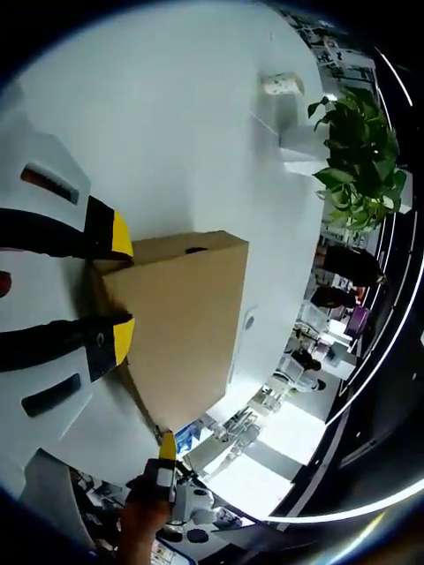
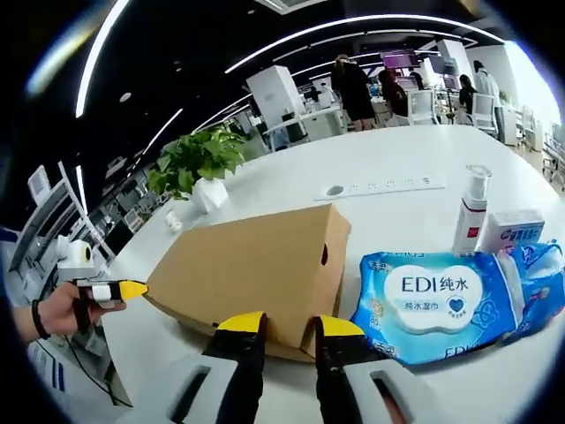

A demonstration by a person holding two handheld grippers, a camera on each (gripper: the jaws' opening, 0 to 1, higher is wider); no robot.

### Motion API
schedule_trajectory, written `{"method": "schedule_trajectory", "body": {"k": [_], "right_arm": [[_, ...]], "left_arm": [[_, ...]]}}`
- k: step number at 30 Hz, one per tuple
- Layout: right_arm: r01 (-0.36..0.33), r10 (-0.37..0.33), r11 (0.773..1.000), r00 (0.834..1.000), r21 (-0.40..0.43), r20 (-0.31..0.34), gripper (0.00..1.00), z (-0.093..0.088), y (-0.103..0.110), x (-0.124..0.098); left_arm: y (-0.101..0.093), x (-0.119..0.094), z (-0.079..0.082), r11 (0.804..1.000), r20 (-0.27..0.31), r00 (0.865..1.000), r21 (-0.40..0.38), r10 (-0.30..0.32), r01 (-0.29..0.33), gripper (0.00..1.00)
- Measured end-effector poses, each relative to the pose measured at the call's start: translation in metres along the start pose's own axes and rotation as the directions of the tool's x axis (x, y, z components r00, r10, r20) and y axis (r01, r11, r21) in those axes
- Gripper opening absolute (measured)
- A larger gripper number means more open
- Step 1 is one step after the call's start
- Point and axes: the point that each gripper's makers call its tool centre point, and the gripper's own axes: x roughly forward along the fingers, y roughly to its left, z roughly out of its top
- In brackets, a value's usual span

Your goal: Operate the shoe box by opening the lid, removing the specified soft item, and placing it in the target area until the item is outside and the box remains undamaged.

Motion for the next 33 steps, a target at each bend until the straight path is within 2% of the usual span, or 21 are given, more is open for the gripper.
{"method": "schedule_trajectory", "body": {"k": [16, 20, 27, 33], "right_arm": [[0.008, -0.008, 1.0, 1.0, 0.006, 0.009, 0.18, 0.006, -0.008, 0.002], [-0.004, 0.004, 0.999, 1.0, -0.035, 0.013, 0.19, 0.006, -0.008, 0.001], [0.013, -0.012, 0.999, 0.999, -0.047, 0.037, 0.27, 0.004, -0.015, -0.021], [0.055, -0.052, 0.998, 0.996, -0.034, 0.076, 0.31, -0.001, -0.037, -0.049]], "left_arm": [[-0.006, 0.01, 0.006, 1.0, -0.003, 1.0, 0.008, 0.003, -0.003, 0.24], [-0.007, 0.008, 0.006, 0.999, -0.009, 1.0, 0.034, 0.005, -0.004, 0.25], [-0.015, -0.001, 0.001, 0.999, -0.004, 1.0, 0.047, -0.011, 0.011, 0.32], [-0.02, -0.018, -0.009, 0.998, 0.001, 1.0, 0.066, -0.005, 0.005, 0.35]]}}
